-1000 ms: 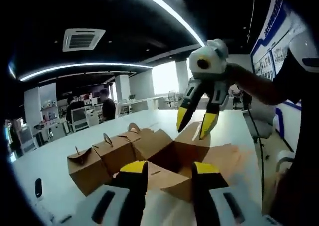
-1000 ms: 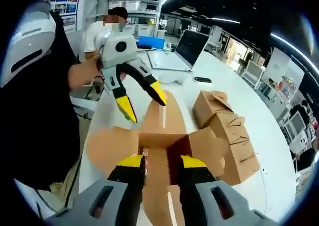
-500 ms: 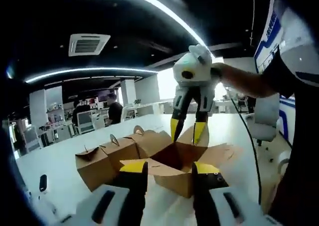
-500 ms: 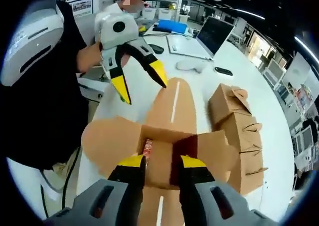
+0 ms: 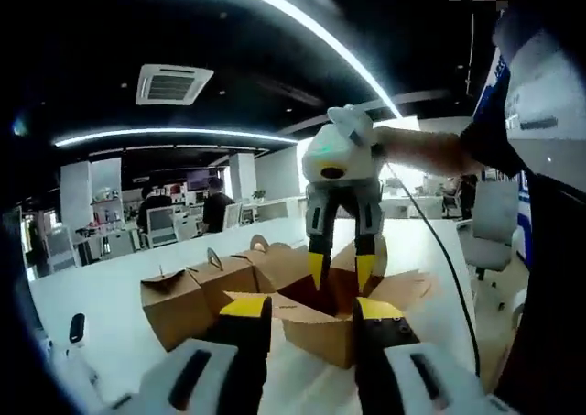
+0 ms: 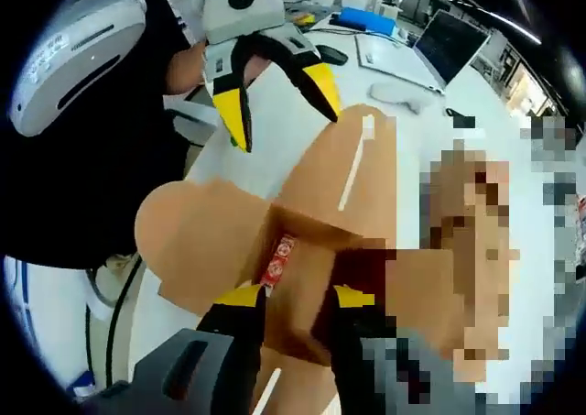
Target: Pick up one paper box from the group, open the paper box, and remove the item inside
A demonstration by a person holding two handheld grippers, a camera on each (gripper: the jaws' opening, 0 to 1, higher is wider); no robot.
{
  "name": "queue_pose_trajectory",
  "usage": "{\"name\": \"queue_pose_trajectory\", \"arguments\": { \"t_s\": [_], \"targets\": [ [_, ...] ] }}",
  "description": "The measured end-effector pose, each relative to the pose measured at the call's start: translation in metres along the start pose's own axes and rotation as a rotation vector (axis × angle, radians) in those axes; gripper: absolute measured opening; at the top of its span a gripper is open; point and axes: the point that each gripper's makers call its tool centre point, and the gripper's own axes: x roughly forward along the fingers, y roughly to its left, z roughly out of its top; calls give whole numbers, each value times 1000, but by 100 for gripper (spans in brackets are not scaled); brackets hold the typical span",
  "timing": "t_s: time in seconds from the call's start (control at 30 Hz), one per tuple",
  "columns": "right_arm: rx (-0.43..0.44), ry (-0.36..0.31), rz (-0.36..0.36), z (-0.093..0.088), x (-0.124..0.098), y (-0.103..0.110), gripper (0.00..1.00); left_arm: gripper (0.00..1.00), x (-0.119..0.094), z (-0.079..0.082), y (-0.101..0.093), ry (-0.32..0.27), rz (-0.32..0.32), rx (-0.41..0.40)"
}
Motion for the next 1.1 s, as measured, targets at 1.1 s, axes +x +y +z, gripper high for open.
{"name": "queue_pose_trajectory", "arguments": {
  "t_s": [1.1],
  "targets": [
    [-108, 142, 257, -7, 57, 7, 33, 37, 29, -1, -1, -50, -15, -31]
  ]
}}
